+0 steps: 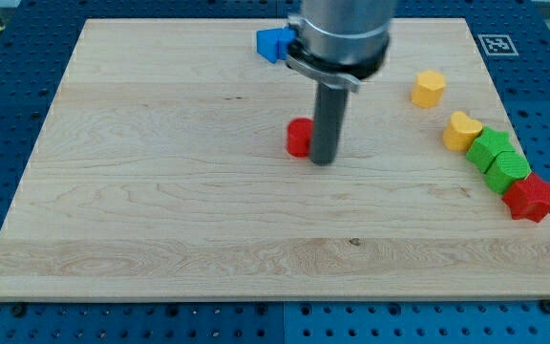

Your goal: Push the red circle vertically to the bottom of the blue triangle

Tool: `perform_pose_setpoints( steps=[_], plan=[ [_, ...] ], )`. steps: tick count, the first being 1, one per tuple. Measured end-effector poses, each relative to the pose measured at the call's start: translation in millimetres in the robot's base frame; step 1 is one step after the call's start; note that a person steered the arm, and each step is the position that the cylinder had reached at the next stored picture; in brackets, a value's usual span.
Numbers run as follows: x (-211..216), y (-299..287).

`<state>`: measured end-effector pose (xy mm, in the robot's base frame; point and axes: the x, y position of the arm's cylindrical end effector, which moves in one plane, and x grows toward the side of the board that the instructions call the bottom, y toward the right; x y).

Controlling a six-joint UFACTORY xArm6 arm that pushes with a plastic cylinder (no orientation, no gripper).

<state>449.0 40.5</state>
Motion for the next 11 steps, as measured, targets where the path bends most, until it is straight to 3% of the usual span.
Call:
perform_pose_setpoints(
  steps=[2, 4, 5, 6, 8, 11],
  plan=[
    [-85, -54],
    [-26, -53],
    [-18, -87],
    [-38, -126],
    [-105, -101],
    [-67, -83]
  ],
)
